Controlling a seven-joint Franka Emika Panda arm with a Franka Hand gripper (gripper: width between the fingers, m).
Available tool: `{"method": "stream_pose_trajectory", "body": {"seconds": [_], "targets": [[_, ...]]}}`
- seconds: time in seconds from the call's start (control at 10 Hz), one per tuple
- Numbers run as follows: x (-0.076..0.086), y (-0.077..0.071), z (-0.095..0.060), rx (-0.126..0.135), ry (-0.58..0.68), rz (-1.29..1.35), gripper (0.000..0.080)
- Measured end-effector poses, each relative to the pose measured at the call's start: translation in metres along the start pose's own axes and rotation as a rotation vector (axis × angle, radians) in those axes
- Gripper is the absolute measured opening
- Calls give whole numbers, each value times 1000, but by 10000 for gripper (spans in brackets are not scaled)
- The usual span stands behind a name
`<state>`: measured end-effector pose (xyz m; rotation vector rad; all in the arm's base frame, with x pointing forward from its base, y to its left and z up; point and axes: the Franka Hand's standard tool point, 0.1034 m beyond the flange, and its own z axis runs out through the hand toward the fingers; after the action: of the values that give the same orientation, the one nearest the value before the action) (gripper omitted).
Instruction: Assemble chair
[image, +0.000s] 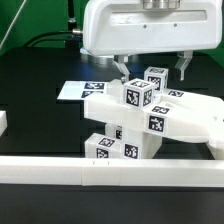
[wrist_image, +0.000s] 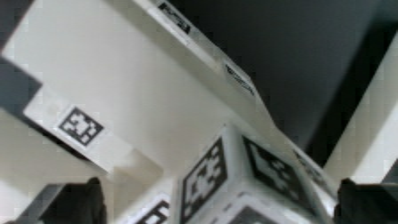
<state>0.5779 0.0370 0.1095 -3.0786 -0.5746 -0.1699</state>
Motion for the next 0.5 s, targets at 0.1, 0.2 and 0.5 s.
{"method": "stream_pose_trajectory", "body": {"seconds": [0.1,0.2,0.5], "targets": [[-1,0,1,-2,-4,-92,649],[-1,-1,1,-5,-6,-151,649],[2,-4,0,-21,-9,-327,649]]}}
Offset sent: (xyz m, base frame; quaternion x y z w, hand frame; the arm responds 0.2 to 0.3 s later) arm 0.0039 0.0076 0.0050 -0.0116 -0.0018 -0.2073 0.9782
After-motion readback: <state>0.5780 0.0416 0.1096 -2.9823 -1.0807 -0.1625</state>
